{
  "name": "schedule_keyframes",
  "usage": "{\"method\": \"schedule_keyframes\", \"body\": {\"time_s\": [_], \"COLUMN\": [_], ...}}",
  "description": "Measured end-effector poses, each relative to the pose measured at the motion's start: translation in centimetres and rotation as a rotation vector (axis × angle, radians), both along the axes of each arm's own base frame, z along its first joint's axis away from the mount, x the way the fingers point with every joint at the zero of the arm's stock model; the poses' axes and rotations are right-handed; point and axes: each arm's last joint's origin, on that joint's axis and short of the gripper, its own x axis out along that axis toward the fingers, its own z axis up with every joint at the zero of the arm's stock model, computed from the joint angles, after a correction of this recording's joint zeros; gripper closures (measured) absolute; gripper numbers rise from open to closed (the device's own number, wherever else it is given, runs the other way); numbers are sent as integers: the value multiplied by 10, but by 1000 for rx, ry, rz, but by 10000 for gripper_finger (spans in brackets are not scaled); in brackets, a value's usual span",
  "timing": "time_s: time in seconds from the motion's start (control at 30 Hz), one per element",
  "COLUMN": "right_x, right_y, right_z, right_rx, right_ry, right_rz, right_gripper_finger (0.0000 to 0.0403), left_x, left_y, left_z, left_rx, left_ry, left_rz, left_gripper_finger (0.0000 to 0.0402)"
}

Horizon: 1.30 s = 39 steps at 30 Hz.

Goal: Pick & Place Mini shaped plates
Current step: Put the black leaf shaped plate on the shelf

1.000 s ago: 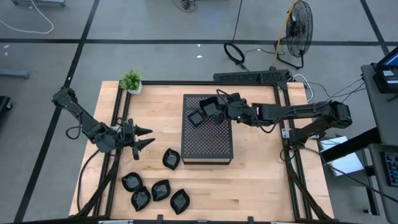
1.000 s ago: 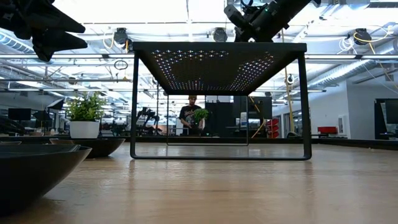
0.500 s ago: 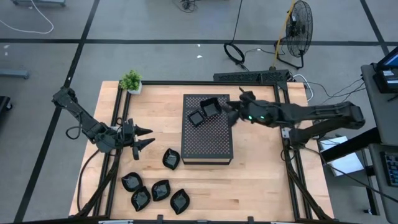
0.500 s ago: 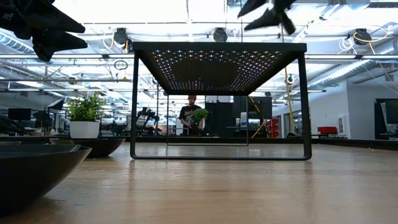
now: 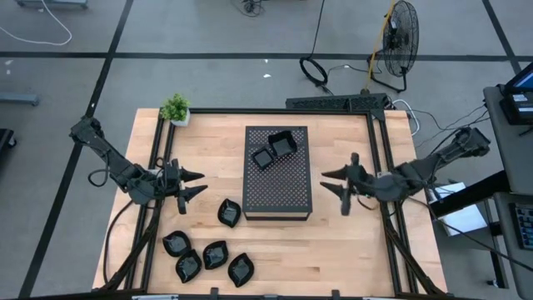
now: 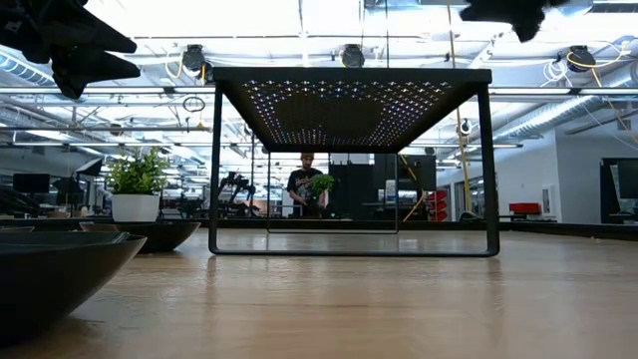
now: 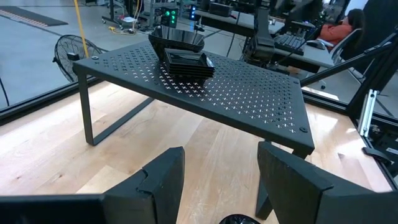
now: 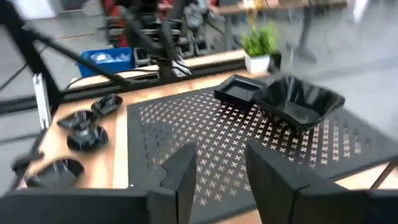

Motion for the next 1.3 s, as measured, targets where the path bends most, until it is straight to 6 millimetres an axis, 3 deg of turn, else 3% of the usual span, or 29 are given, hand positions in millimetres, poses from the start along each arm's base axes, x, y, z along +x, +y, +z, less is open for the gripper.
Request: {"method": "schedule_keyframes", "body": {"time_s": [0.2, 0.4, 0.83, 1.17, 1.3], "right_x": [-26, -46, -67, -68, -68], "right_y": [-4, -16, -27, -28, -29], "right_z": [-38, -68, -91, -115, -114], "right_rx": [-125, -94, -140, -138, -128], "right_ry": [-74, -141, -217, -232, -290], "right_rz": [85, 93, 178, 246, 335], "right_gripper_finger": [307, 324, 330, 330, 330], "left_x": [0, 0, 1, 3, 6], "left_y": [0, 0, 0, 2, 4], "left_z": [0, 0, 4, 4, 3], "left_rx": [0, 0, -37, -57, -35], "left_ry": [0, 0, -41, -48, -36], "left_rz": [0, 0, 15, 37, 55], "left_gripper_finger": [195, 194, 194, 194, 194]}}
